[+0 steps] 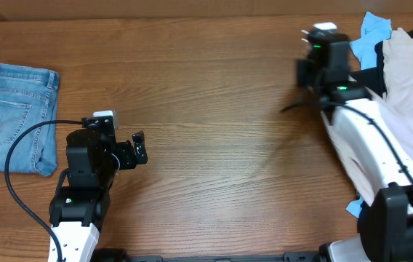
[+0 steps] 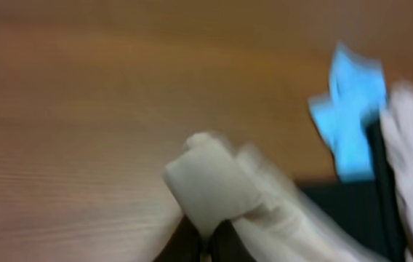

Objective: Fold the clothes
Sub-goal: 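Pull the beige shorts with the right gripper onto the table center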

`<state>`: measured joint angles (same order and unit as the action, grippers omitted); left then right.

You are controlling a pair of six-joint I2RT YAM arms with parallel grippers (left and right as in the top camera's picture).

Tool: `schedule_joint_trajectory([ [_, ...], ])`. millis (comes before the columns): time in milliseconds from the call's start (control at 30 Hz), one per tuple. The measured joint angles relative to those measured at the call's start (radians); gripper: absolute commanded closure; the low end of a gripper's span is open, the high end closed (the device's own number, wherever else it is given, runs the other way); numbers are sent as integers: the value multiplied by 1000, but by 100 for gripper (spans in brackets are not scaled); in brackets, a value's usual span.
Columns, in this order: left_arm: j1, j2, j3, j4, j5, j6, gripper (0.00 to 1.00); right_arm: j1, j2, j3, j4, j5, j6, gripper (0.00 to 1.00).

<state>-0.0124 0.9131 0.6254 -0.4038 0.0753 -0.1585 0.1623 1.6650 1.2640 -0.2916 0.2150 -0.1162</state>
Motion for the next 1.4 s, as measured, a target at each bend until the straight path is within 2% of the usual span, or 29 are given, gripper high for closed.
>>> schedule_joint_trajectory([
  [167,0,0,0,8,0,0,0,200,0,10,330,-15,-10,93],
  [267,0,0,0,8,0,0,0,260,1,17,480,-33,-12,85],
  [300,0,0,0,8,0,0,0,271,3,21,508,-38,-8,60],
  [333,0,0,0,8,0,0,0,275,5,25,515,-43,-6,16],
  [367,0,0,0,8,0,0,0,277,11,29,515,-44,-2,0],
  [767,0,0,0,16,47,-3,0,244,40,33,177,76,8,0],
  [900,0,0,0,22,56,-52,0,237,-27,33,32,111,40,0],
  [1000,-18,1,0,41,60,-102,0,209,-113,33,-77,118,115,0],
  [1200,-194,25,0,129,63,-188,0,30,-301,39,-298,136,332,0],
  [1400,-403,177,4,308,67,-373,0,-66,-361,39,-424,144,404,0],
])
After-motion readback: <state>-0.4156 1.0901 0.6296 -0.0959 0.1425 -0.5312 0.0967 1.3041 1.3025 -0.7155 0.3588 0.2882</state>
